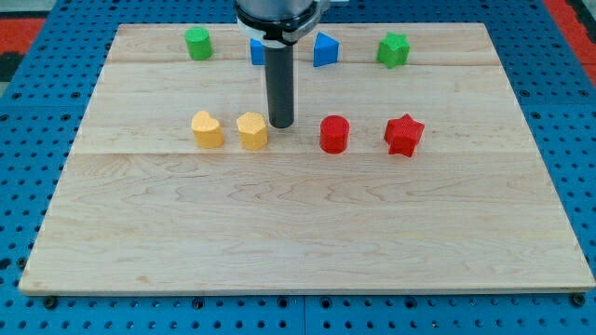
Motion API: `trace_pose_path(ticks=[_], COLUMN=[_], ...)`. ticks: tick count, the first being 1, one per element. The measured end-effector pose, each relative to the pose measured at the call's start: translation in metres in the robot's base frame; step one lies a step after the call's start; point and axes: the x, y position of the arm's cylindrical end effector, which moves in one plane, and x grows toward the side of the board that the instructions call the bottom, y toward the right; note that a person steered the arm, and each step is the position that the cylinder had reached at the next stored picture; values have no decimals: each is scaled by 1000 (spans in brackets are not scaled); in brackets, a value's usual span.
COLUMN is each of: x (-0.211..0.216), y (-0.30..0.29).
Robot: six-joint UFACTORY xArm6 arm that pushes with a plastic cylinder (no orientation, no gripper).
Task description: Push the yellow hexagon towards the bottom center
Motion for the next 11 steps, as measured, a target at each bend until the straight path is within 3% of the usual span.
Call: trace_pose_path(ticks=[2, 3, 4, 5, 6, 8, 10, 11], x=[75, 71, 26, -25, -43, 72, 154, 113], y=[-36, -25, -12, -69, -128, -67, -4, -29])
